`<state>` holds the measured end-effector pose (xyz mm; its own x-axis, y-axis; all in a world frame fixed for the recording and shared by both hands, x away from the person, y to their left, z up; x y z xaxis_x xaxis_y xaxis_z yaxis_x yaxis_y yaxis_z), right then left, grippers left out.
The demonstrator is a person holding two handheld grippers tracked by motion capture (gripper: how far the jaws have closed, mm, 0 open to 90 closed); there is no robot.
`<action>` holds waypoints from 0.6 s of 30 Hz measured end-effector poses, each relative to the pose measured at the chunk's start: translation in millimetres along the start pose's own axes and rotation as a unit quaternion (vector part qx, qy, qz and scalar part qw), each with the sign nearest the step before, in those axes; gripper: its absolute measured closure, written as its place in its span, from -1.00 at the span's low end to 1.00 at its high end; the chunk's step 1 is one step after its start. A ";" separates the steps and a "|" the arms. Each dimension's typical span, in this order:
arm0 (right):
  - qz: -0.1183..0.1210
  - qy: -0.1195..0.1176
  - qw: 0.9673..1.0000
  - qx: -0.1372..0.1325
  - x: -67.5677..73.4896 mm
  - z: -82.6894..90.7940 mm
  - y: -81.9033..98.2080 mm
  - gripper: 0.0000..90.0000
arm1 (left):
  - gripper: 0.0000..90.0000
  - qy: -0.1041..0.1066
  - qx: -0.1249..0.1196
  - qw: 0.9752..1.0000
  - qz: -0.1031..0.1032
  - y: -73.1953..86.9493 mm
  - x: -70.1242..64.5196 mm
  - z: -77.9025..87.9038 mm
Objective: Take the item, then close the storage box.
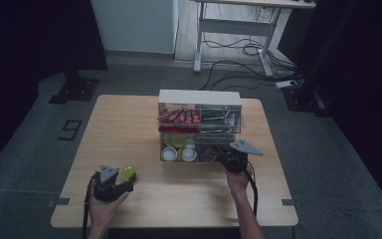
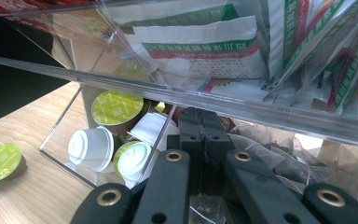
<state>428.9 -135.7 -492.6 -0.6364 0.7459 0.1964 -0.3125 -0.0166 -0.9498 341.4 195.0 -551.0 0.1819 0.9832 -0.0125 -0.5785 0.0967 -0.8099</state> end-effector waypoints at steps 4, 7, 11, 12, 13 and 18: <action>0.001 -0.001 1.000 -0.001 1.3 1.3 -0.8 0.97 | -0.32 0.000 -0.005 1.000 0.004 4.1 1.5 2.4; 0.001 -0.001 1.000 -0.002 1.7 1.9 -1.0 0.97 | -0.32 -0.002 -0.005 1.000 0.002 5.6 2.1 2.8; 0.001 -0.001 1.000 -0.002 2.9 3.4 -1.0 0.97 | -0.31 -0.001 -0.003 1.000 -0.001 7.1 3.5 4.0; 0.002 0.000 1.000 -0.003 3.6 4.2 -1.3 0.97 | -0.31 0.002 -0.002 1.000 -0.001 8.3 4.1 5.2; 0.002 0.000 1.000 -0.003 4.0 4.5 -1.2 0.97 | -0.31 0.002 -0.001 1.000 -0.003 9.3 4.6 5.8; 0.004 0.002 1.000 0.001 4.9 4.6 1.8 0.97 | -0.31 0.004 0.001 1.000 0.000 15.2 6.7 7.2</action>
<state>422.0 -135.1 -492.2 -0.6363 0.7482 0.1878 -0.3086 -0.0238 -0.9509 328.1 204.3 -559.1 0.1884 0.9819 -0.0175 -0.5797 0.0969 -0.8090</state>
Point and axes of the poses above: each handheld gripper's, and its own axes: z roughly backward along the jaws, y roughly out of its underside, x roughly to its left, the point moved 8 cm from there along -z, roughly forward along the jaws, and after that the axes turned 8 degrees about -y, right-handed, at the moved point
